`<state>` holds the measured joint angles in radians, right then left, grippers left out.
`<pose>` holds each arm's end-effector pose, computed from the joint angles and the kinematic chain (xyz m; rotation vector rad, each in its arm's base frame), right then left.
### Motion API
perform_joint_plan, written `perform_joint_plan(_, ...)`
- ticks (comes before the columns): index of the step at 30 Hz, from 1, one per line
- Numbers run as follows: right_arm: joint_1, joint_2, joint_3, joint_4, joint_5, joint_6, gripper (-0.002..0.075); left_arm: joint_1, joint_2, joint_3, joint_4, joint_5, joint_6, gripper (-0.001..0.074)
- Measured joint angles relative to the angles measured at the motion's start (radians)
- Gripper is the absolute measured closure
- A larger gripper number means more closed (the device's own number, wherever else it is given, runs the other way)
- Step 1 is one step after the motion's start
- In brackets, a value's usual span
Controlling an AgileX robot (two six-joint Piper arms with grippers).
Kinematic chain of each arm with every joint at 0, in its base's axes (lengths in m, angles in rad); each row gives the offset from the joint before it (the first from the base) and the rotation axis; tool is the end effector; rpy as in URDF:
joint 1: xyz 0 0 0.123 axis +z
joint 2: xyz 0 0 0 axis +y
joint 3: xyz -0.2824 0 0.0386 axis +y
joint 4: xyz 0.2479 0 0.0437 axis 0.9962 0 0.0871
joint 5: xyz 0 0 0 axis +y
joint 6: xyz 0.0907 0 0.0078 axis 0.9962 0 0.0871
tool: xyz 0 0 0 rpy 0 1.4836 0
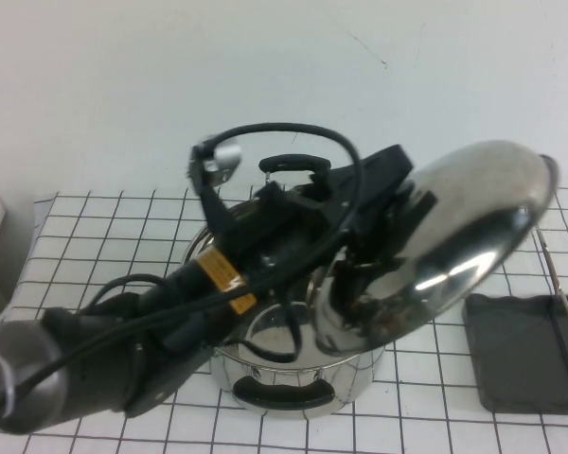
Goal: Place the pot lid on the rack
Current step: Hand over the pot lid
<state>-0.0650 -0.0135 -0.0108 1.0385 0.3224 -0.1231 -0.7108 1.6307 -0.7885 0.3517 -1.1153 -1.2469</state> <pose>0.0528 0.0216 0.2025 0.5776 1.5937 0.8524 0.2354 -0.2398 0.2751 0.0460 1.4620 -1.7127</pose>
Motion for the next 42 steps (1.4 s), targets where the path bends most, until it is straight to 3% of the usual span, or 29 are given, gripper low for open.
perform_joint_plan(4,0.0,0.049,-0.094,0.413,0.072,-0.507,0.0707,-0.06,0.046,-0.097,0.002,0.0,0.0,0.0419)
perform_joint_plan(8,0.0,0.193,-0.2,0.618,0.157,-0.875,0.0557,-0.092,0.082,-0.188,0.044,-0.008,0.0,0.0419)
perform_joint_plan(14,0.0,0.397,-0.348,0.652,0.282,-0.973,0.0218,-0.094,0.096,-0.224,0.076,-0.01,0.0,0.0419)
perform_joint_plan(19,0.0,0.526,-0.421,0.654,0.328,-0.98,0.0131,-0.094,0.096,-0.229,0.076,-0.01,0.0,0.0419)
perform_joint_plan(25,0.0,0.657,-0.494,0.654,0.381,-0.98,0.0125,-0.094,0.096,-0.229,0.088,-0.01,0.013,0.0419)
perform_joint_plan(30,0.0,0.771,-0.56,0.654,0.394,-1.011,0.0186,-0.094,0.096,-0.229,0.145,-0.012,0.019,0.0419)
perform_joint_plan(34,0.0,0.877,-0.591,0.659,0.441,-1.013,0.0306,-0.094,0.098,-0.229,0.162,-0.007,0.025,0.0419)
perform_joint_plan(38,0.004,0.937,-0.609,0.686,0.509,-1.003,0.0523,-0.092,0.107,-0.229,0.162,0.016,0.039,0.0419)
perform_joint_plan(42,0.006,0.946,-0.611,0.687,0.523,-1.036,0.0564,-0.083,0.109,-0.229,0.173,0.023,0.04,0.0419)
